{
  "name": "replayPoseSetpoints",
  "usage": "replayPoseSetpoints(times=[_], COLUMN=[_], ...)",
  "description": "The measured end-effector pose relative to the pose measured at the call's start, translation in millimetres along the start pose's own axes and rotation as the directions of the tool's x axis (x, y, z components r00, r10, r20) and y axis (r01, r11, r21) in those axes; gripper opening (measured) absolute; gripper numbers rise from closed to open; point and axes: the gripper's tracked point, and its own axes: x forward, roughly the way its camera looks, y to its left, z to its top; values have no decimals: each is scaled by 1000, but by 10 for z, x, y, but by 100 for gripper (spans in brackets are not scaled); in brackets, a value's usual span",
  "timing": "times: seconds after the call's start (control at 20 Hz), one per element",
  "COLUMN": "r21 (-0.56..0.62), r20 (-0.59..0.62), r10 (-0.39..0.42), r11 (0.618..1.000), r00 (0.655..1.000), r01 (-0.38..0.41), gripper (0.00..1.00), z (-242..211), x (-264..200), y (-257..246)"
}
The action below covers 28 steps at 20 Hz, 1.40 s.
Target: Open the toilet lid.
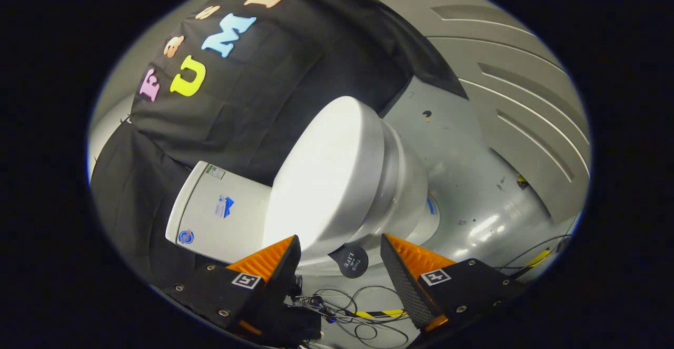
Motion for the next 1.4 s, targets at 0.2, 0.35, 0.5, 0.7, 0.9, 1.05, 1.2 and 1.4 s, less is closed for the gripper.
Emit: replayPoseSetpoints(times=[0.2, 0.35, 0.5, 0.7, 0.9, 1.05, 1.2, 1.4], r21=[84, 164, 234, 324, 371, 385, 334, 327], r20=[-63, -96, -117, -118, -111, -132, -105, -119], r10=[-1, 39, 60, 80, 127, 160, 157, 169], r11=[996, 986, 972, 945, 925, 918, 936, 937], r00=[998, 995, 991, 990, 986, 978, 982, 978], r01=[6, -23, -31, -38, -78, -98, -114, -122], gripper=[94, 94, 91, 59, 28, 25, 16, 1], z=[-169, -286, -348, -318, -294, -330, -271, -239], x=[128, 198, 258, 228, 204, 230, 239, 161], y=[-214, -212, -237, -302, -274, -193, -183, -179])
